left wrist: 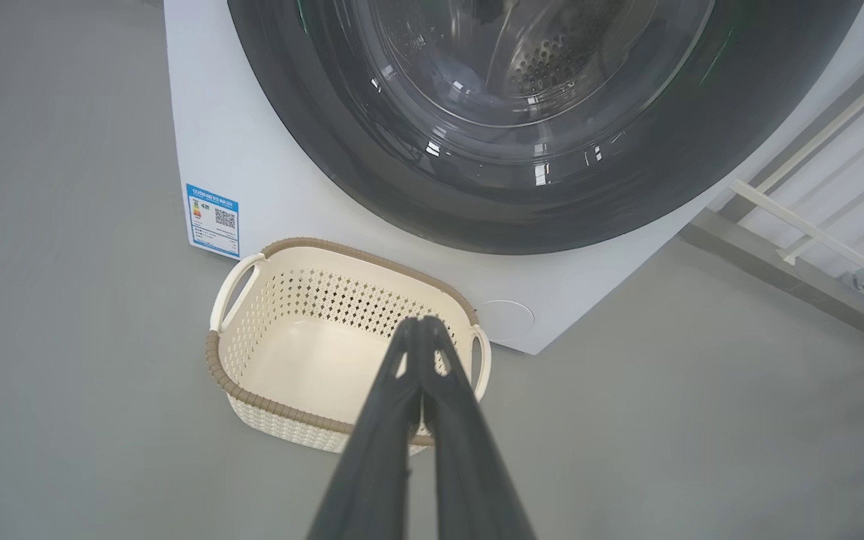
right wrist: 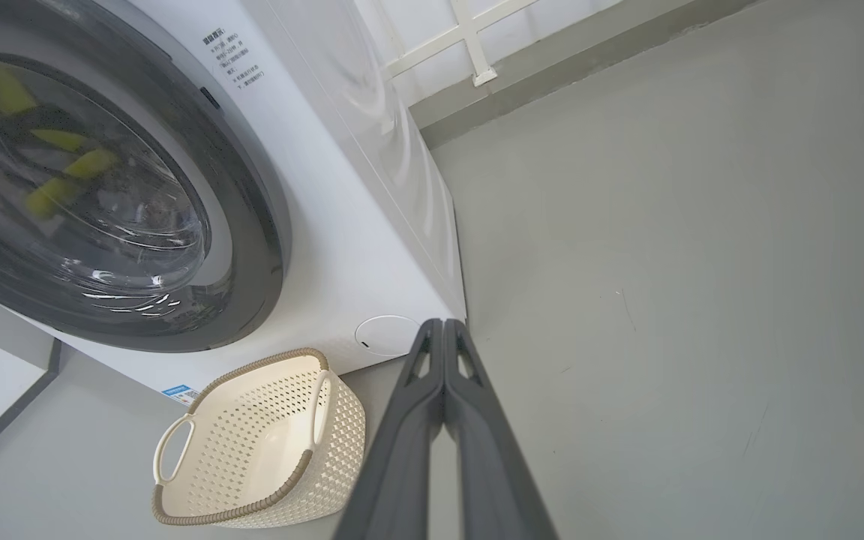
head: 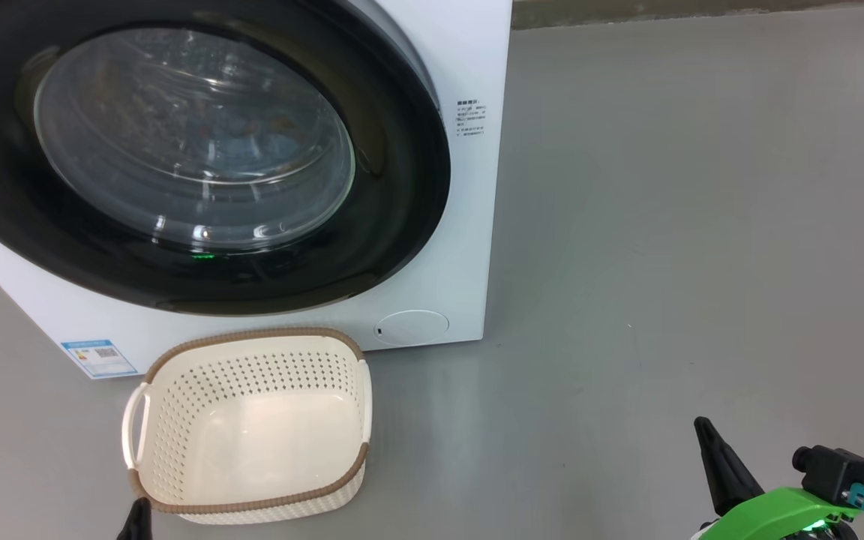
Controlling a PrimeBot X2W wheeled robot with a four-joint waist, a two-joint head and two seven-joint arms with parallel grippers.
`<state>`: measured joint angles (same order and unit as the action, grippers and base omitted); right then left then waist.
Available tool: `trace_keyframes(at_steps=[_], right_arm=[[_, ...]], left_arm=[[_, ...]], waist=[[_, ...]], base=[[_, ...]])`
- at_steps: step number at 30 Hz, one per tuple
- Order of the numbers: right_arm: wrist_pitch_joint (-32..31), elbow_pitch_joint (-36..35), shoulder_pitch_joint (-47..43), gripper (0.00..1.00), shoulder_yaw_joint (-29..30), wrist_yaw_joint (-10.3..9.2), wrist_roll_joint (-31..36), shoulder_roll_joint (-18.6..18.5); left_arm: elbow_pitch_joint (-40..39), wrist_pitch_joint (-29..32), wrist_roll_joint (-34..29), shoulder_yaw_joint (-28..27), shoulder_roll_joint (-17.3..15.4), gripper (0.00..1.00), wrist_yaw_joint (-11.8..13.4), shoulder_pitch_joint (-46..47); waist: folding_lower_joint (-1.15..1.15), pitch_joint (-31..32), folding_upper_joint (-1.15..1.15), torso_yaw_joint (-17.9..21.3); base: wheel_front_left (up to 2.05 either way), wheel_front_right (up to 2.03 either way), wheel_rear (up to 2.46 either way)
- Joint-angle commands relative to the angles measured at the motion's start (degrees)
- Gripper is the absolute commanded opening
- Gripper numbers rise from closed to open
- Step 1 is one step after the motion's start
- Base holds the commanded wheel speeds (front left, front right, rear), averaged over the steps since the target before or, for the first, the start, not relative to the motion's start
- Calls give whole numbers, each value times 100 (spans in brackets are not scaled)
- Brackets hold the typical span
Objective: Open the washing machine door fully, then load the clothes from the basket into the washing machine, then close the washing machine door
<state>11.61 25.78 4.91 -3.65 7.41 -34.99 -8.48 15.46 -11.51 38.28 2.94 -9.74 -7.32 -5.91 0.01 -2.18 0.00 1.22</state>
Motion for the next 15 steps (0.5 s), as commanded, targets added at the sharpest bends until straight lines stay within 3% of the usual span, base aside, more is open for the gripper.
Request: trace_keyframes(at_steps=[1,15], right_arm=[[-50,-178,130,0,51,1,-198,-16],[-270,-300,133,0,173,2,-886,56]], left_arm=[[-96,40,189,-118,-57,0,-1,198],[-91,254,842,-215,30,0,-4,329]], waist=[[-1,5,0,-3],[-1,30,0,-18]], base=[[0,0,0],[0,0,0]])
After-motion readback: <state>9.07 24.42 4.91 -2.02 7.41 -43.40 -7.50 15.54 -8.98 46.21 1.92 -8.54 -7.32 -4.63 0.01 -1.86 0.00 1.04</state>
